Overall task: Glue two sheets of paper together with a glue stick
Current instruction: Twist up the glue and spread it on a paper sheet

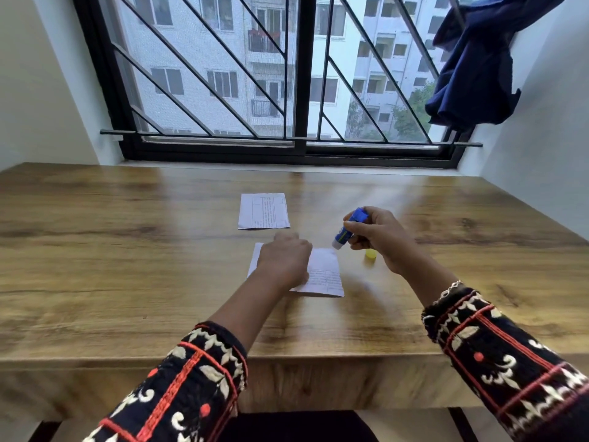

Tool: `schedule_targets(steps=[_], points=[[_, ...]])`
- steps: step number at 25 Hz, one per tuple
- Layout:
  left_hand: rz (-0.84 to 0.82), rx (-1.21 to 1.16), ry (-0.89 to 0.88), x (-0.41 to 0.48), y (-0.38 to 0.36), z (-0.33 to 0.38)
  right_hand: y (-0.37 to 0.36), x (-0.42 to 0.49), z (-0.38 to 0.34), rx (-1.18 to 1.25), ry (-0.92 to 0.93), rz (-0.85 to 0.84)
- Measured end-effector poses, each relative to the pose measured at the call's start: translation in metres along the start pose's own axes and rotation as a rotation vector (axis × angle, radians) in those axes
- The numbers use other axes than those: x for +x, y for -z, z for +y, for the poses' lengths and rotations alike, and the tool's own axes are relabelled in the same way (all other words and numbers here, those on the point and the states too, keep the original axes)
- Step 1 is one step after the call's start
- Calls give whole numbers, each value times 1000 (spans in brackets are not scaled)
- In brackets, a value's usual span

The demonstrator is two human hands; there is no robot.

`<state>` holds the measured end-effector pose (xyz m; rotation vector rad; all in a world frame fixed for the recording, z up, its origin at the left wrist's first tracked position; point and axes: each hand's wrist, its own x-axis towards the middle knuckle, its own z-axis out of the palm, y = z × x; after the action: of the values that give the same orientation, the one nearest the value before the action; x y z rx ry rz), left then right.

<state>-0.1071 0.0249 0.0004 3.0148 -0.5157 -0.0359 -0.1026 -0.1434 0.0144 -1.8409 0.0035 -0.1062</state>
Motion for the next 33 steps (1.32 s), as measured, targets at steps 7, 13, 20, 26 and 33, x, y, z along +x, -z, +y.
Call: schedule_targets(steps=[7,13,20,26,33], points=[[-18,-67,-49,4,-4,-6,-6,16,7,-148,21,9],[-11,-66,-60,3,-4,-5,-13,28,6,-255,35,-22],[-5,-69,-53,5,-5,-6,-15,32,10,-346,57,-33],[-12,-56,-53,4,-3,-5,-18,31,12,-369,45,-44],[-24,-64,-41,3,-2,-3,-17,22,10,-352,50,-73]])
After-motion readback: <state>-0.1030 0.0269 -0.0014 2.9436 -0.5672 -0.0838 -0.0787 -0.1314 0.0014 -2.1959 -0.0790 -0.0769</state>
